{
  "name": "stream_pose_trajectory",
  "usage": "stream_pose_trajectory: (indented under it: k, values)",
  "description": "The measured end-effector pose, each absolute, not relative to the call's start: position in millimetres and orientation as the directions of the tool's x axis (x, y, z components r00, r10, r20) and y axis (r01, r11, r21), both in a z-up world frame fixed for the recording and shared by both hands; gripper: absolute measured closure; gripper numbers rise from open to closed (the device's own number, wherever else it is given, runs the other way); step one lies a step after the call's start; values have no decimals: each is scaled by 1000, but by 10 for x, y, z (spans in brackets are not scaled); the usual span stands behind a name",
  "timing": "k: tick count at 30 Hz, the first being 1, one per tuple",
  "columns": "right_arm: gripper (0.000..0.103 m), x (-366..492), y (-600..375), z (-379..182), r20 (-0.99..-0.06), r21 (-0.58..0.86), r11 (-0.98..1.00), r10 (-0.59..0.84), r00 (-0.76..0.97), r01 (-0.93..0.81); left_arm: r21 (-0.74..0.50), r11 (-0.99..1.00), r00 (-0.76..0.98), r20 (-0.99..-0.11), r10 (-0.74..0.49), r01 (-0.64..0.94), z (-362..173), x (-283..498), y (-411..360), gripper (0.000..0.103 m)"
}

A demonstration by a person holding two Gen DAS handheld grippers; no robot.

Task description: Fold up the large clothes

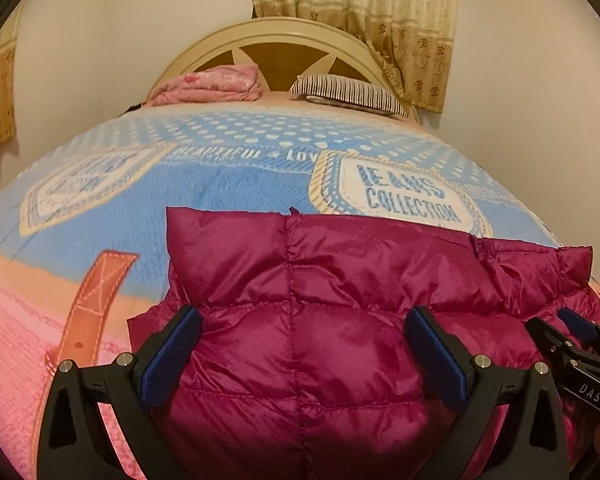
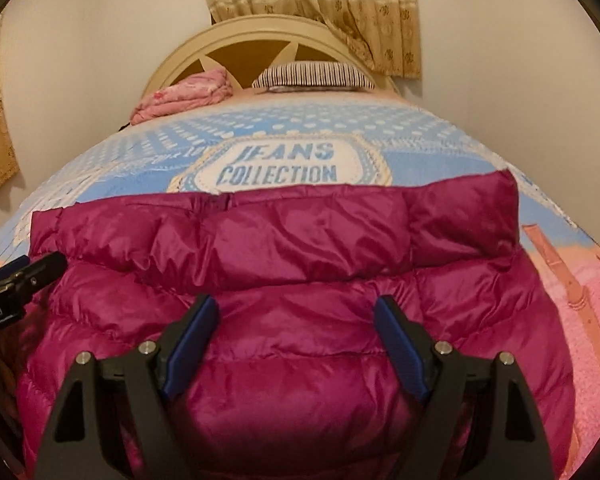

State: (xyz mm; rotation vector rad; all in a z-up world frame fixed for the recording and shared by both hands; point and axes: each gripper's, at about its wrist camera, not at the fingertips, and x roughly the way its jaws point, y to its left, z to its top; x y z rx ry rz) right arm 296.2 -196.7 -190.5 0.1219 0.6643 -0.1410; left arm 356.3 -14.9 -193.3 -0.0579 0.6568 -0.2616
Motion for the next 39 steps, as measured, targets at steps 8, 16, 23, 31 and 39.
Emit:
stream_pose_trajectory:
  k: [8, 16, 23, 31, 39]
  values:
    - [19, 3074, -1934, -2003, -663, 44, 984, -98, 742, 170, -175, 961, 708, -651, -275, 212, -2071, 3675, -146, 1]
    - [18, 3128, -1948, -2089, -699, 48, 983, -92, 710, 175, -170, 963, 678, -685, -268, 209, -2117, 3734, -183, 1]
    - [16, 3166, -1942, -2134, -722, 40, 983, -95, 685, 178, -159, 966, 666, -701, -256, 205, -2145, 3762, -196, 1]
    - [15, 3206, -1928, -2170, -747, 27, 983, -102, 657, 182, -138, 970, 660, -713, -238, 200, -2164, 3782, -222, 1]
    - [14, 3236, -1914, -2186, -757, 9, 983, -114, 643, 185, -117, 974, 657, -721, -218, 194, -2180, 3805, -243, 1]
